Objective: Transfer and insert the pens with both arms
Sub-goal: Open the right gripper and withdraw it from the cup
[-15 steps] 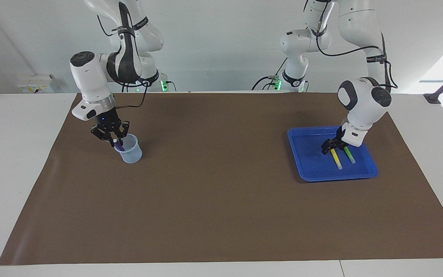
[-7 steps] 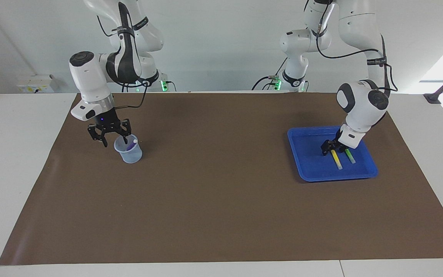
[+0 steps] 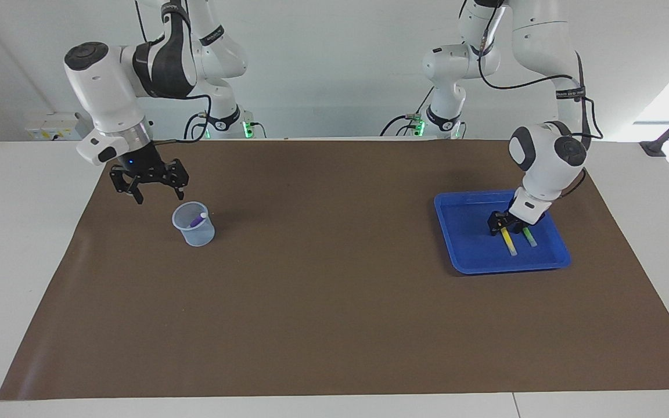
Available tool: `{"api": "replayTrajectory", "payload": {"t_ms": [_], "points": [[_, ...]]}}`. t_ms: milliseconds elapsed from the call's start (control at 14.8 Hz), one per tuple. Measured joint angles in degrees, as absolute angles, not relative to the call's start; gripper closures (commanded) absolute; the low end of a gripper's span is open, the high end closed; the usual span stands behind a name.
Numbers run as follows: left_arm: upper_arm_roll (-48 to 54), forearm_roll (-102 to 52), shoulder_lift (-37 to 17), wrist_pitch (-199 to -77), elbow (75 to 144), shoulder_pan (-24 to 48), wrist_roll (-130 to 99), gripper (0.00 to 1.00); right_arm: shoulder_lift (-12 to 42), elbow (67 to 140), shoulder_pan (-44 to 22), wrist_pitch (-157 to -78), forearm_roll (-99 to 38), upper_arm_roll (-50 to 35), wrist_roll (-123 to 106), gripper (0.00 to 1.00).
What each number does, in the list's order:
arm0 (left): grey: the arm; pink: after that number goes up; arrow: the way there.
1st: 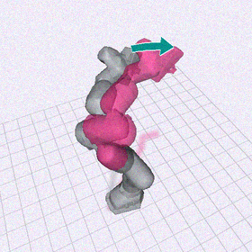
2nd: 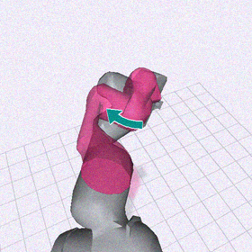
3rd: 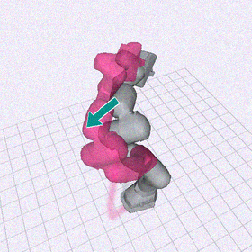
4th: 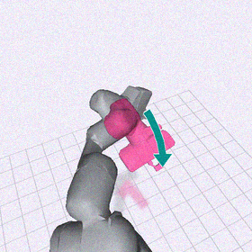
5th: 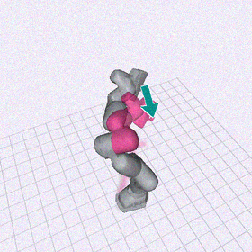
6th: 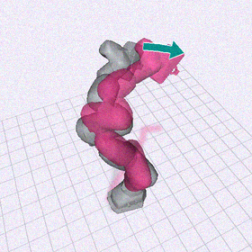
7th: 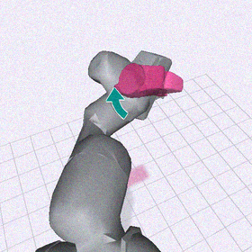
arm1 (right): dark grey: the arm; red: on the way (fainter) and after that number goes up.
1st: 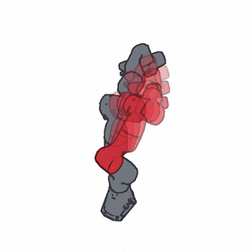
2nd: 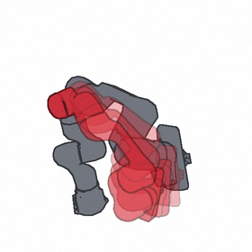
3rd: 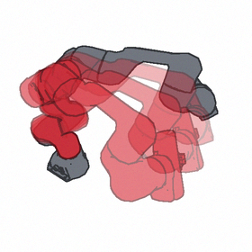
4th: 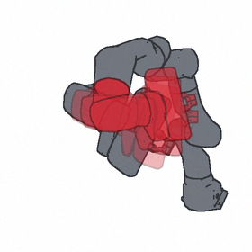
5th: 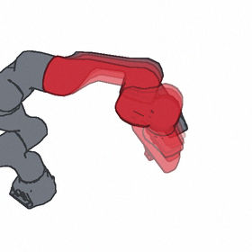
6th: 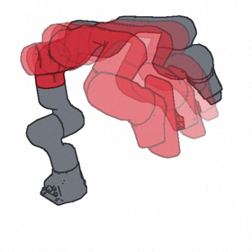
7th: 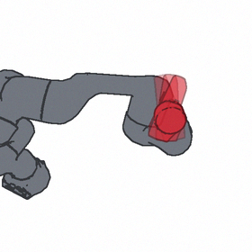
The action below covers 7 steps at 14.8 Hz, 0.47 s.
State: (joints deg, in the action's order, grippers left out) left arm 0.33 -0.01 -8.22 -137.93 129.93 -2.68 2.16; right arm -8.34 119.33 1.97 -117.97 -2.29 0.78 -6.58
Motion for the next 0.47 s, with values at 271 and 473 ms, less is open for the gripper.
{"api": "replayTrajectory", "payload": {"t_ms": [271, 473], "points": [[0.4, 0.0, -8.2, -138.0, 129.6, -2.7, 2.3, 0.67, -6.0, 110.3, 1.9, -108.0, -2.3, 0.6, -1.9, 0.00], [0.4, 0.0, -8.2, -138.0, 129.2, -2.7, 2.4, 0.83, -3.7, 104.1, 0.3, -102.9, 0.5, 0.3, 1.0, 0.00]]}}
